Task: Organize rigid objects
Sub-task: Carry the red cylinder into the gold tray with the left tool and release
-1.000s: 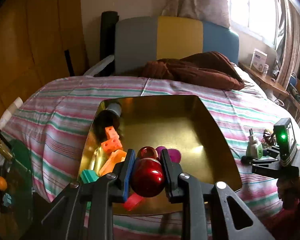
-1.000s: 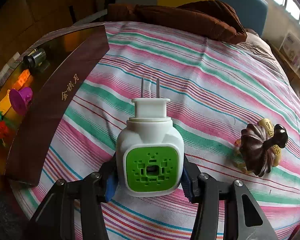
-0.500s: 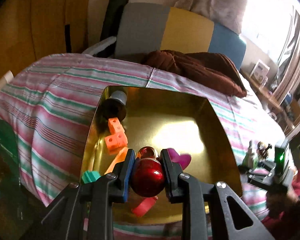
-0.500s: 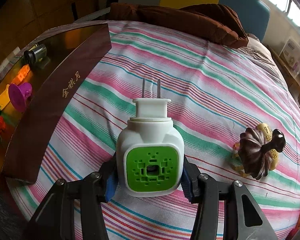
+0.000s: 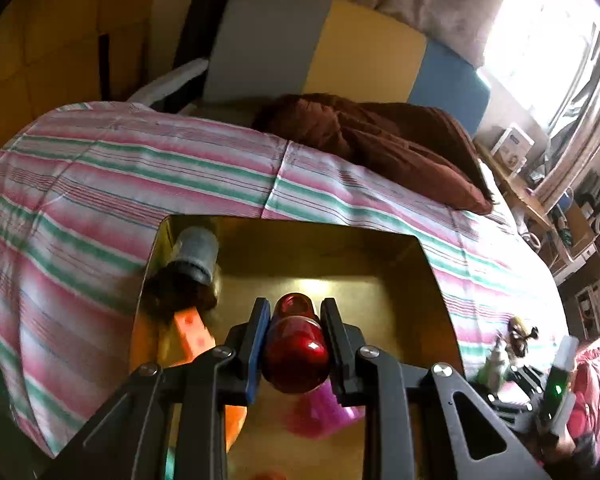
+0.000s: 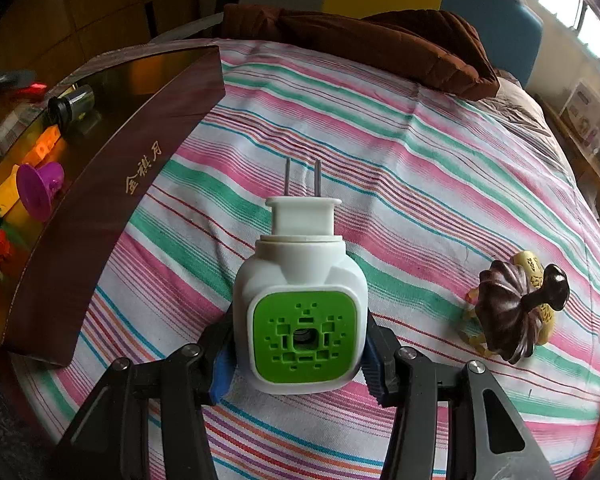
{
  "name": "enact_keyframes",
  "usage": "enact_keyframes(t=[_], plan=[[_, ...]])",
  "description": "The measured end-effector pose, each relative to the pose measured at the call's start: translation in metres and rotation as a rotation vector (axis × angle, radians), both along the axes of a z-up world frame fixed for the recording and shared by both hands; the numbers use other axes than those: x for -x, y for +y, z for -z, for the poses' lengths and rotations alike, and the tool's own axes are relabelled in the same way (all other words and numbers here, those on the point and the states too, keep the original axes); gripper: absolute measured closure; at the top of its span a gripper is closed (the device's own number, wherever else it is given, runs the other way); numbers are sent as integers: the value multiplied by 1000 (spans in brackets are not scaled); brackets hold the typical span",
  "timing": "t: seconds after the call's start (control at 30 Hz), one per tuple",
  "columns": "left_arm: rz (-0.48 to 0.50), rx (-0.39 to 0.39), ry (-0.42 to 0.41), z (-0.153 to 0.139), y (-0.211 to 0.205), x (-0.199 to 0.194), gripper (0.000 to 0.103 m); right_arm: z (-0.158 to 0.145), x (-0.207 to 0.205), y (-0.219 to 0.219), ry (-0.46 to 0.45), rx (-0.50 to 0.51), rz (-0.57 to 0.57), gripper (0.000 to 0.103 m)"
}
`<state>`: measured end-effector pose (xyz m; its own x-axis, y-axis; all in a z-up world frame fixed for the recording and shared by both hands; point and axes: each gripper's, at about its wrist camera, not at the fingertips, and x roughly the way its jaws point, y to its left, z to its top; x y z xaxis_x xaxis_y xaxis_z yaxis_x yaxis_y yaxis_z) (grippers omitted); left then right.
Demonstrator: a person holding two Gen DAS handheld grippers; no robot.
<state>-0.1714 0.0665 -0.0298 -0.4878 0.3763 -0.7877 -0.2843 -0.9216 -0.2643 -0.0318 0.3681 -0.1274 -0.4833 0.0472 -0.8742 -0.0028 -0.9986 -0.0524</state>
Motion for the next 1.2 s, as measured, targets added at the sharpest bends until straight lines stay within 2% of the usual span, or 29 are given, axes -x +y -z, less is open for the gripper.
enact_keyframes(t=[0.27, 0.33, 0.47, 0.57, 0.73, 0.97, 1.2], plan=[[23, 49, -56, 34, 20, 59, 78, 0, 1, -1, 1, 1, 1, 51], [25, 81, -73, 44, 24, 70, 78, 0, 1, -1, 1, 0, 1, 51], [15, 112, -79, 52, 28, 86, 67, 0, 2, -1, 1, 3, 0, 51], [-1, 94, -79, 48, 23, 88, 65, -1, 2, -2, 2, 4, 2, 51], [-33, 126, 36, 19, 13, 63, 65, 0, 2, -2, 3, 0, 0, 51], [-34, 205, 177, -16, 8, -17, 65, 1, 5, -3, 7, -14, -2, 51], [-54, 157, 249, -38, 1, -92, 65, 1, 3, -4, 14, -23, 7, 51]])
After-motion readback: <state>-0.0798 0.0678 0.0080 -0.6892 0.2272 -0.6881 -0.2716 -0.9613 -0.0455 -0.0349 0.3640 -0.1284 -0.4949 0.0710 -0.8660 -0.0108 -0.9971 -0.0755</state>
